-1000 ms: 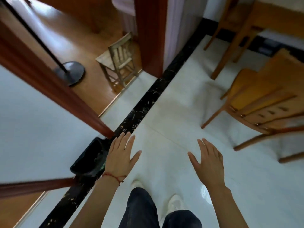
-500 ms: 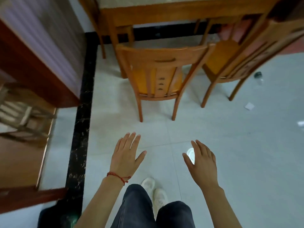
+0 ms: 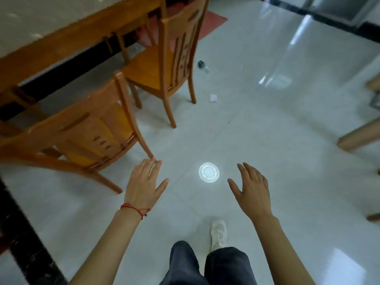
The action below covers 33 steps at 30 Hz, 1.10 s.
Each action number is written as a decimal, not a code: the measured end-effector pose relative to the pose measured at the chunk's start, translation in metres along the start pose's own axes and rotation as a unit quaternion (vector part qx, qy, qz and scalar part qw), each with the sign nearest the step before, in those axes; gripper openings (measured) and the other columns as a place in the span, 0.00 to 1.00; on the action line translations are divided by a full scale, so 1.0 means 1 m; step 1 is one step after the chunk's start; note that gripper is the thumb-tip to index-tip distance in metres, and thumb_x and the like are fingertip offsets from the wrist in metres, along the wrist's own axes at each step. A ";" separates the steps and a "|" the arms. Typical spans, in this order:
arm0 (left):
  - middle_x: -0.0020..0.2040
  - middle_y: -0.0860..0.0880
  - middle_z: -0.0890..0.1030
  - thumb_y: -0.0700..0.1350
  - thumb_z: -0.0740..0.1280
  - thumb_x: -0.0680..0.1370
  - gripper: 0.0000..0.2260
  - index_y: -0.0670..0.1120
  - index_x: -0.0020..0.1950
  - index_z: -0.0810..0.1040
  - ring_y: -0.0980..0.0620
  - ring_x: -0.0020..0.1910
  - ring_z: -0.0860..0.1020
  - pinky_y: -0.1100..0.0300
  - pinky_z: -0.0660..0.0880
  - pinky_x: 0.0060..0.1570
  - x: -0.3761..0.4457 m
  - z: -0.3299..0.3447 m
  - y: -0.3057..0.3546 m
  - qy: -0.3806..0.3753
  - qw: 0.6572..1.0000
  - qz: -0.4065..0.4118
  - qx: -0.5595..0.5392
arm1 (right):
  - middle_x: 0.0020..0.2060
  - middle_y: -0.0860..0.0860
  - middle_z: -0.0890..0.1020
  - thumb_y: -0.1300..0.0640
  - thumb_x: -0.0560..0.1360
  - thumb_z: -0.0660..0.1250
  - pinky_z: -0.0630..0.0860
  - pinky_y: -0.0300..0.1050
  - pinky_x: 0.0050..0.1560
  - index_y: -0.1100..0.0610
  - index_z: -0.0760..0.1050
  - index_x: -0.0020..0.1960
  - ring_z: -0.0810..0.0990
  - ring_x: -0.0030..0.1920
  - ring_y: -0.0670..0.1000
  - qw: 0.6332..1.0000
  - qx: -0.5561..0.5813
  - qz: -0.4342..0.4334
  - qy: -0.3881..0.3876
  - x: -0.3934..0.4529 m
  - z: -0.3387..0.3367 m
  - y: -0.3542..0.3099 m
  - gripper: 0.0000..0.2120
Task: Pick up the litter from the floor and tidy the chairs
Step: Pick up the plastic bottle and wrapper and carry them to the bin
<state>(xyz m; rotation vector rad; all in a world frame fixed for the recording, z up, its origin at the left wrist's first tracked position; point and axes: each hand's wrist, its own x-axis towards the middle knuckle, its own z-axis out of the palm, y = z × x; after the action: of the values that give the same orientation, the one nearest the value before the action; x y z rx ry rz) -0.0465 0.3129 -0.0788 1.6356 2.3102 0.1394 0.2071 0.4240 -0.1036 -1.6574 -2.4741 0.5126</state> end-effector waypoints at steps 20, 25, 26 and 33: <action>0.63 0.35 0.74 0.67 0.37 0.74 0.42 0.37 0.65 0.70 0.36 0.64 0.69 0.42 0.68 0.61 0.311 -0.025 0.193 0.030 0.997 0.066 -0.013 | 0.69 0.56 0.68 0.47 0.76 0.60 0.57 0.50 0.68 0.58 0.64 0.69 0.64 0.69 0.56 0.999 -0.010 0.035 0.033 0.274 -0.117 0.180 0.25; 0.66 0.37 0.71 0.60 0.53 0.75 0.30 0.39 0.67 0.68 0.37 0.67 0.66 0.44 0.64 0.64 0.392 -0.019 0.204 0.041 0.998 0.046 -0.013 | 0.69 0.56 0.67 0.47 0.77 0.60 0.57 0.50 0.68 0.58 0.63 0.69 0.63 0.69 0.56 0.999 -0.005 0.033 0.020 0.353 -0.120 0.200 0.25; 0.66 0.37 0.71 0.57 0.58 0.75 0.28 0.38 0.67 0.69 0.37 0.67 0.66 0.44 0.64 0.64 0.412 -0.017 0.204 0.048 0.998 0.046 -0.015 | 0.69 0.56 0.67 0.46 0.77 0.60 0.57 0.50 0.68 0.58 0.63 0.70 0.63 0.69 0.55 0.999 -0.006 0.034 0.015 0.372 -0.119 0.204 0.25; 0.65 0.36 0.72 0.50 0.67 0.75 0.25 0.37 0.66 0.69 0.37 0.66 0.67 0.43 0.64 0.64 0.548 -0.027 0.208 0.035 0.999 0.037 -0.014 | 0.70 0.56 0.66 0.47 0.77 0.60 0.56 0.50 0.69 0.58 0.63 0.70 0.62 0.70 0.55 0.999 0.001 0.050 0.002 0.504 -0.129 0.219 0.26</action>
<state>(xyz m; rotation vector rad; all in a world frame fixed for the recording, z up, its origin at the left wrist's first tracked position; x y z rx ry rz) -0.0323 0.8992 -0.1059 1.7300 2.2885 0.2490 0.2370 0.9875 -0.1025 -1.7859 -2.3961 0.5223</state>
